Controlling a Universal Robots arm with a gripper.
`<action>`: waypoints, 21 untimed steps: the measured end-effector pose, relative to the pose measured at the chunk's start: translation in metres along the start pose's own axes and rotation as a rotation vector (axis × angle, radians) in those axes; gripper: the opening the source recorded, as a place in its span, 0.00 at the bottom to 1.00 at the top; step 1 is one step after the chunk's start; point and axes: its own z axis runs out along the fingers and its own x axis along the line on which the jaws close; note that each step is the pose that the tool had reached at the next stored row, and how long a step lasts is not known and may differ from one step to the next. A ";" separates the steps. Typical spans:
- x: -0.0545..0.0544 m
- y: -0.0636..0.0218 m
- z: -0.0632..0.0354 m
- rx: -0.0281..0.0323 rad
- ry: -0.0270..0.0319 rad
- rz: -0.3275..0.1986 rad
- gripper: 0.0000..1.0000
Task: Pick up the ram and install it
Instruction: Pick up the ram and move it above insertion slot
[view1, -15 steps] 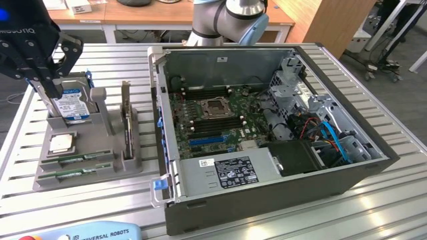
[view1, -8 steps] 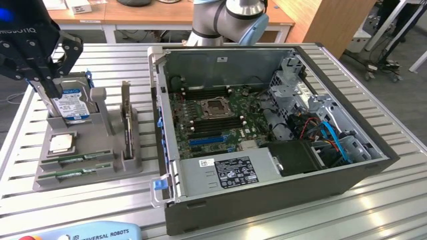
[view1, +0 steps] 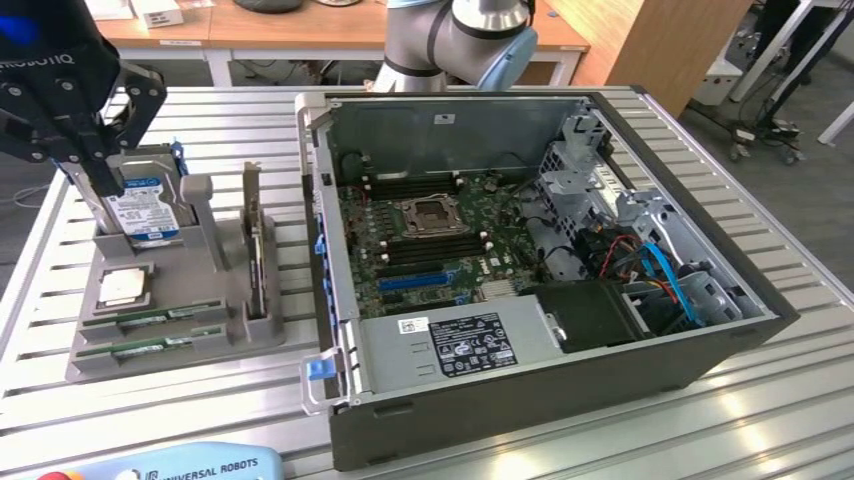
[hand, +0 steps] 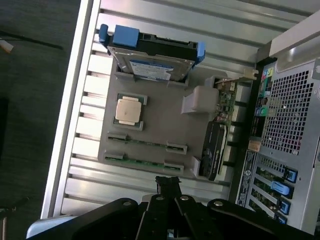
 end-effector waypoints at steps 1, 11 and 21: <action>0.000 0.0000 0.0000 -0.0002 0.0005 -0.010 0.10; 0.000 0.0000 0.0000 -0.0024 0.0044 -0.101 0.10; 0.000 0.0000 0.0000 -0.0045 0.0085 -0.191 0.10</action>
